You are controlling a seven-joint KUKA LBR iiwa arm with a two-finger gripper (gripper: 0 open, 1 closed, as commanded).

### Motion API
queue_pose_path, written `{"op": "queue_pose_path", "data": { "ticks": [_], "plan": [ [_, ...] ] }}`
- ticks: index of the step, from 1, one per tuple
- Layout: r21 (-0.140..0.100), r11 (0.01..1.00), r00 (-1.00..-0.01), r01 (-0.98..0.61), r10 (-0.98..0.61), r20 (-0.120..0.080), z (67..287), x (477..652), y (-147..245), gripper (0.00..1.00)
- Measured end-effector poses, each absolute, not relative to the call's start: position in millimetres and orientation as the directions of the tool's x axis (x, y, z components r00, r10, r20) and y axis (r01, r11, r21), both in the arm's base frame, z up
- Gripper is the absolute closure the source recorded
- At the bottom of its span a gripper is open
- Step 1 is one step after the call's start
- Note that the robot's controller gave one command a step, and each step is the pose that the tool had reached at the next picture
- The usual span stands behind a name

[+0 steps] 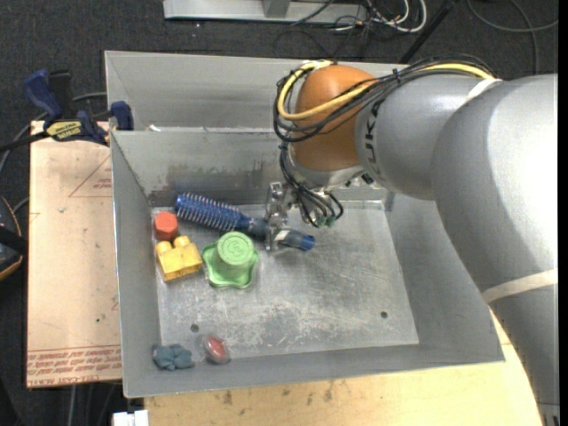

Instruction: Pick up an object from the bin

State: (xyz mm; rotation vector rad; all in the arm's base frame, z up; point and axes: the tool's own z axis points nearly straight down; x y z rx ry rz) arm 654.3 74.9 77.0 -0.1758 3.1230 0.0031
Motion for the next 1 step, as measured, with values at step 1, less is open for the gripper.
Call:
{"op": "queue_pose_path", "data": {
  "ticks": [1],
  "plan": [
    [-0.002,0.924,-0.924,-0.381,-0.381,-0.009,278.1,629.4,66.2,1.0]
  ]
}}
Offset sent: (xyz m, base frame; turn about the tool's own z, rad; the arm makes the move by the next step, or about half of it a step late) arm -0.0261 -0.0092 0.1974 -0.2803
